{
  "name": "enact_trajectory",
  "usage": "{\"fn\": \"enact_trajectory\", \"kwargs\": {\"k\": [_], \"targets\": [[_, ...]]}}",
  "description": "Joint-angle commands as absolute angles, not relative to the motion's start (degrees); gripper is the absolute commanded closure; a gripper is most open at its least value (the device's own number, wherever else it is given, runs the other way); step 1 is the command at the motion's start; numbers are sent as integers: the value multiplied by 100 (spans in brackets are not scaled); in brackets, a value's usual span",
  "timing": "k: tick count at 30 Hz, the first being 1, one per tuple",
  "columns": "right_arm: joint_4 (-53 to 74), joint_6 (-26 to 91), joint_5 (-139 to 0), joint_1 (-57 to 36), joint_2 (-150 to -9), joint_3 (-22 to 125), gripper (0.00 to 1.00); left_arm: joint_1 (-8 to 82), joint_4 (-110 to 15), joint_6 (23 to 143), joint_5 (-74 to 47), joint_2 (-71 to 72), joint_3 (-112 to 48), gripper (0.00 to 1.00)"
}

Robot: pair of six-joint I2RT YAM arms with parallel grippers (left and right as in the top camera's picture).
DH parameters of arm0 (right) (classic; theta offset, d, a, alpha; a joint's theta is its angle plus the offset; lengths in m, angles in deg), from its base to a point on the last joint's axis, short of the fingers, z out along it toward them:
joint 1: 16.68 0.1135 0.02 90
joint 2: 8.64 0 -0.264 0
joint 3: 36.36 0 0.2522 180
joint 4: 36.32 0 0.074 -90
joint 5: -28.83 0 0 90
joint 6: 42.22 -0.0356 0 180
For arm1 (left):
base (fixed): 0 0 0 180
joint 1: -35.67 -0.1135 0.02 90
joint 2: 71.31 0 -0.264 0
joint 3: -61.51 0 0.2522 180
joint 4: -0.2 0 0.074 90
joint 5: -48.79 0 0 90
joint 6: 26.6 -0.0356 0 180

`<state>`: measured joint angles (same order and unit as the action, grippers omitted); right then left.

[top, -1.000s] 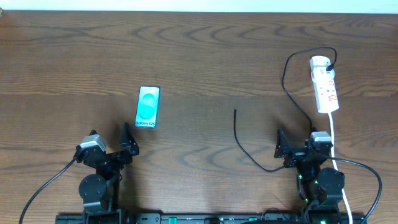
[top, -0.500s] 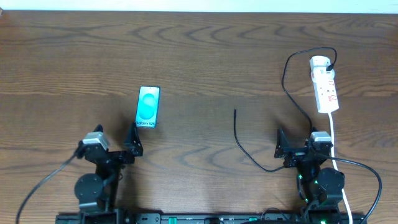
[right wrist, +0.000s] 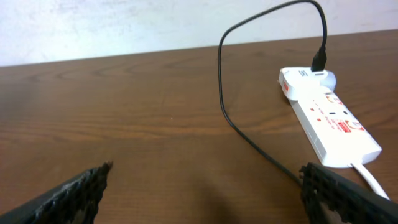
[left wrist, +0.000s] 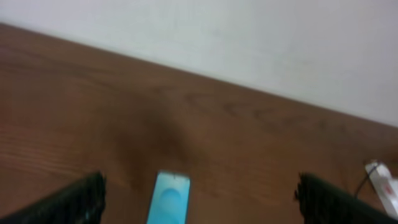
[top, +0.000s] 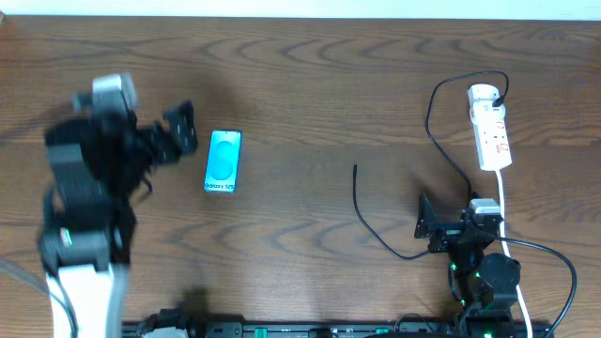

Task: Plug charger to phone and switch on socket
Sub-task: 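Move the left gripper forward over the Galaxy S25 phone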

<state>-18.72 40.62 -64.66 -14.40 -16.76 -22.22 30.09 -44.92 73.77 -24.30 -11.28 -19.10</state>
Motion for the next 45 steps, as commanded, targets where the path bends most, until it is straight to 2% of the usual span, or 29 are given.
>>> {"fn": "enact_trajectory", "kwargs": {"k": [1, 5, 10, 23, 24, 25, 26, 27, 28, 29, 30, 36, 41, 45], "targets": [[-1846, 4099, -6453, -1400, -1641, -2229, 1, 2996, -5298, 7283, -2236, -157, -3191, 2], [-1846, 4099, -6455, -1400, -1641, -2229, 1, 3024, -6448, 7144, -2238, 739, -4072, 2], [-1846, 4099, -6453, -1400, -1641, -2229, 1, 3098, -7355, 7093, -2240, 1371, -4120, 2], [-1846, 4099, -6453, -1400, -1641, -2229, 1, 3098, -7617, 7137, -2238, 2485, -4120, 2], [-1846, 4099, -6453, -1400, -1641, -2229, 1, 3098, -7637, 7137, -2238, 2498, -4120, 9], [-1846, 4099, -6455, -1400, -1641, -2229, 1, 3098, -7657, 7135, -2242, 2507, -4120, 24], [-1846, 4099, -6455, -1400, -1641, -2229, 1, 3098, -7674, 7135, -2242, 2507, -4120, 34], [-1846, 4099, -6455, -1400, -1641, -2229, 1, 3098, -7676, 7135, -2242, 2507, -4120, 38], [-1846, 4099, -6453, -1400, -1641, -2229, 1, 3098, -7674, 7135, -2242, 2507, -4120, 38], [-1846, 4099, -6453, -1400, -1641, -2229, 1, 3098, -7670, 7135, -2242, 2507, -4120, 24], [-1846, 4099, -6453, -1400, -1641, -2229, 1, 3098, -7650, 7133, -2242, 2507, -4120, 1], [-1846, 4099, -6455, -1400, -1641, -2229, 1, 3129, -7377, 7130, -2358, 2538, -4120, 2], [-1846, 4099, -6453, -1400, -1641, -2229, 1, 3461, -7418, 7098, -3457, 2726, -4120, 2], [-1846, 4099, -6453, -1400, -1641, -2229, 1, 3863, -7386, 7067, -3790, 2946, -4120, 2]]}}
